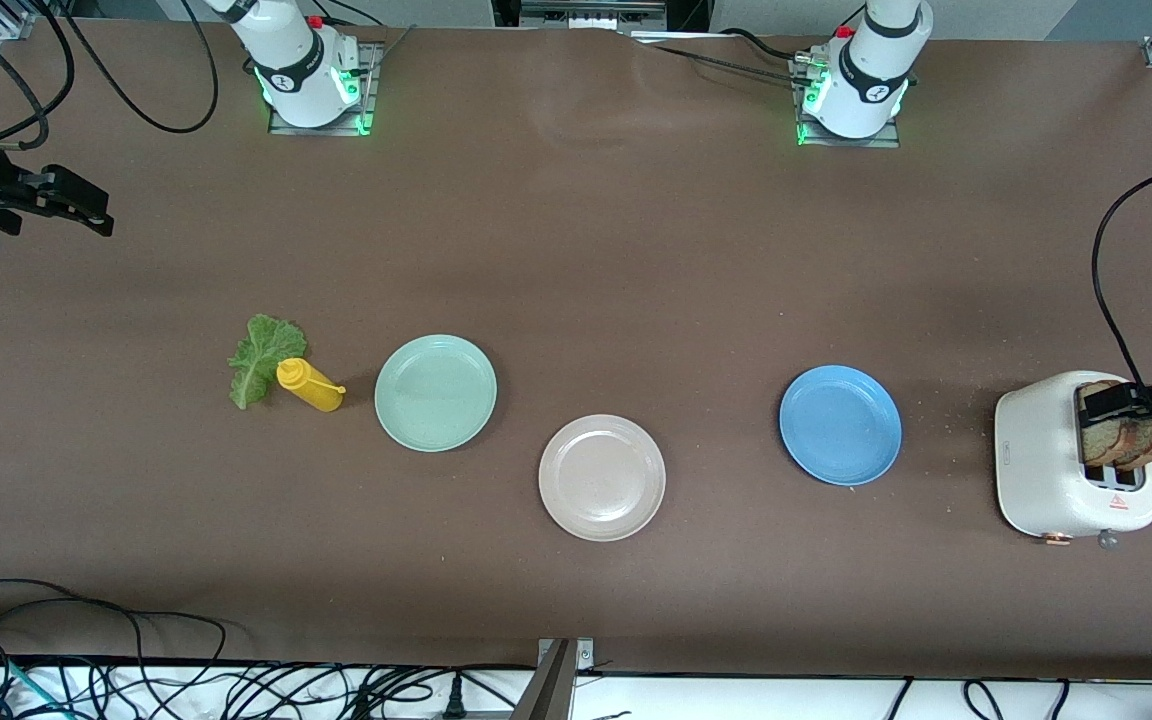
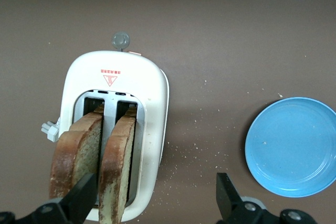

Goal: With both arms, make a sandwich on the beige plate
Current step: 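Lower the open left gripper over a bread slice in the toaster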

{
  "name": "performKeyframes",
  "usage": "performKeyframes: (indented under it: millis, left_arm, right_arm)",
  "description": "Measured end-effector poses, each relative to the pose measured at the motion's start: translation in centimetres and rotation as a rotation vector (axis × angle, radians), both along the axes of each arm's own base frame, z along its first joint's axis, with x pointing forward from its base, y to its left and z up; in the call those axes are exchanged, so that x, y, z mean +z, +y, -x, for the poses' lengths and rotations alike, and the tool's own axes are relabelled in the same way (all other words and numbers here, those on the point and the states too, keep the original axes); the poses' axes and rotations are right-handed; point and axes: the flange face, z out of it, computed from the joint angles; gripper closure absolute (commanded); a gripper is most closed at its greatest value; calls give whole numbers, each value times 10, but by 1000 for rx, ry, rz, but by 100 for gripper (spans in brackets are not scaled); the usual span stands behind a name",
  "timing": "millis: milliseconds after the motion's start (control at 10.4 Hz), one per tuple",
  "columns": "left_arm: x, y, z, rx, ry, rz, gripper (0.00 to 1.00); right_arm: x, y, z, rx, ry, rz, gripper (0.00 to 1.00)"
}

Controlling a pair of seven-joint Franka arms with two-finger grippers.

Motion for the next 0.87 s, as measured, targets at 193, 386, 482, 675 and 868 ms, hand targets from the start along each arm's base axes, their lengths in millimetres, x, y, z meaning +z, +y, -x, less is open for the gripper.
performKeyframes:
  millis: [193,386,482,675,868]
  left_arm:
    - [14,-16,-3,1,-9,9,0]
    - [47,-53,8,4,28,39,0]
    - [66,-69,16,-2,40,49,0]
    - [98,-88,28,-8,28,55,0]
    - [104,-94,34,4,29,57,0]
  right_arm:
    - [0,0,0,0,0,0,0]
    - [0,1,0,1,0,1,0]
    - [0,1,0,2,0,1,0]
    - [0,1,0,2,0,1,0]
    - [0,1,0,2,0,1,0]
